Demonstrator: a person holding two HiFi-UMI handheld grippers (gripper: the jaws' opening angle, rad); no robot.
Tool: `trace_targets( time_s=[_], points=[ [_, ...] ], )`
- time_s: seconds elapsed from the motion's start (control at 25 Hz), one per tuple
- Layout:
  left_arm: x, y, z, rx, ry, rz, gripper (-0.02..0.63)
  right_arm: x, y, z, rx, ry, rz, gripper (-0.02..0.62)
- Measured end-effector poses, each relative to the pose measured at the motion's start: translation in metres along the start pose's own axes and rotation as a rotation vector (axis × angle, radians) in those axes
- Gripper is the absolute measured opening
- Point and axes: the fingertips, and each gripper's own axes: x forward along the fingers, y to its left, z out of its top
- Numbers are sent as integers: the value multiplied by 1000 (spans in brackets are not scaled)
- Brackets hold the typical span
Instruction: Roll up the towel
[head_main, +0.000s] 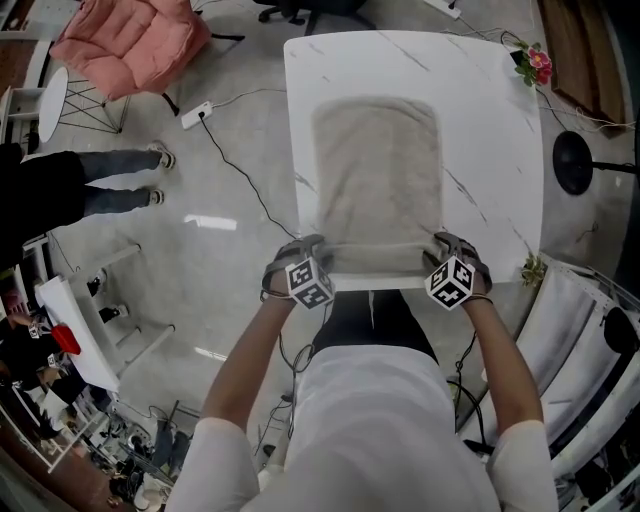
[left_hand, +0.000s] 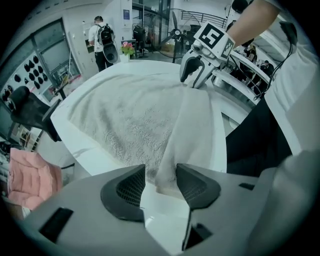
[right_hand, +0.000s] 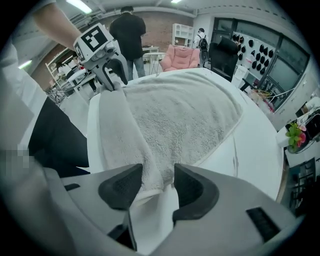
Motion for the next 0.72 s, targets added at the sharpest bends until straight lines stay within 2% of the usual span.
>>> trace_targets(
  time_s=[0.16, 0.4, 0.72],
  points=[
    [-11, 0, 2, 25, -10, 53, 215, -8, 4, 0, 9, -3, -2, 210],
    [-48, 5, 10, -13, -64, 116, 207, -40, 6, 13, 23, -86, -45, 209],
    [-54, -40, 13, 46, -109, 55, 204, -49, 51, 10, -43, -104, 28, 198]
  ],
)
